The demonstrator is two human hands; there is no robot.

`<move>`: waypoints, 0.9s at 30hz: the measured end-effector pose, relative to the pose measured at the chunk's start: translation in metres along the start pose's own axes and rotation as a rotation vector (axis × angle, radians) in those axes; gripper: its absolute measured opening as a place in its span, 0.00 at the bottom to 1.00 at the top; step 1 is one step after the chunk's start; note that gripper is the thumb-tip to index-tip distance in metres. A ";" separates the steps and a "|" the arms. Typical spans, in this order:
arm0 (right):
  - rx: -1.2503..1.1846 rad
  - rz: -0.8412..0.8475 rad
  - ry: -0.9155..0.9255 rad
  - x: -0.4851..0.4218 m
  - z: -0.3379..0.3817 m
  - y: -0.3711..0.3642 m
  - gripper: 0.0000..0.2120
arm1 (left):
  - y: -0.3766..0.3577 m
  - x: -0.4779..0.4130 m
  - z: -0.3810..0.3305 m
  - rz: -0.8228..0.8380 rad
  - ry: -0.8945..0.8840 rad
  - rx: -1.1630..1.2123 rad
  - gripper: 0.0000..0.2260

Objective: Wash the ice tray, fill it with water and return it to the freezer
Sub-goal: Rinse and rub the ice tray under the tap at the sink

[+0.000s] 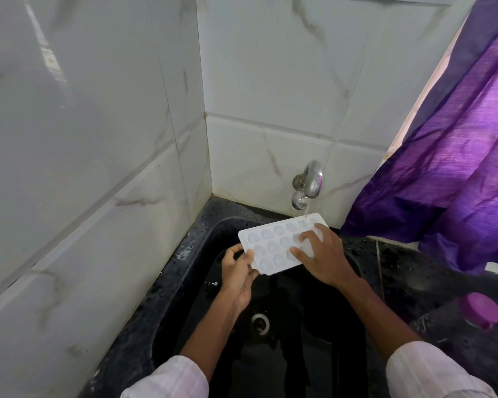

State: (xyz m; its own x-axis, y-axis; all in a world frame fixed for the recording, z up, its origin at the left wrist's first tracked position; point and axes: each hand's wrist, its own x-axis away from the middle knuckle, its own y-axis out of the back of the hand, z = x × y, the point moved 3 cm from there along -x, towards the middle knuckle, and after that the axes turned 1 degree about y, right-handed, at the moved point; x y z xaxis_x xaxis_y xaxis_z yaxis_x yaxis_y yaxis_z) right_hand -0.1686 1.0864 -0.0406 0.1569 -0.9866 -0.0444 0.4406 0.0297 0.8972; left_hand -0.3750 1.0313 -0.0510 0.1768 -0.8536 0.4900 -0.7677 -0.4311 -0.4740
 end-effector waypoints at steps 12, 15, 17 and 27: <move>0.002 0.119 -0.047 0.002 0.009 0.003 0.20 | 0.003 -0.002 -0.002 -0.008 0.013 0.006 0.11; -0.008 0.103 -0.052 0.001 0.007 0.000 0.20 | 0.004 -0.002 -0.001 -0.003 0.017 0.004 0.12; -0.008 0.115 -0.060 0.000 0.007 -0.002 0.22 | 0.004 -0.001 -0.001 0.003 0.017 0.001 0.12; -0.023 0.190 -0.103 0.005 0.014 0.004 0.22 | 0.007 -0.002 -0.003 0.009 0.008 -0.005 0.10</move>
State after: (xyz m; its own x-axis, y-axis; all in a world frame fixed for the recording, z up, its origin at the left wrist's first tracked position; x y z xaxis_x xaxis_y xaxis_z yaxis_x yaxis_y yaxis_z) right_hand -0.1786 1.0797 -0.0316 0.1485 -0.9741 0.1708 0.4315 0.2192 0.8751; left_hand -0.3824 1.0303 -0.0531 0.1650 -0.8549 0.4919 -0.7722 -0.4222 -0.4748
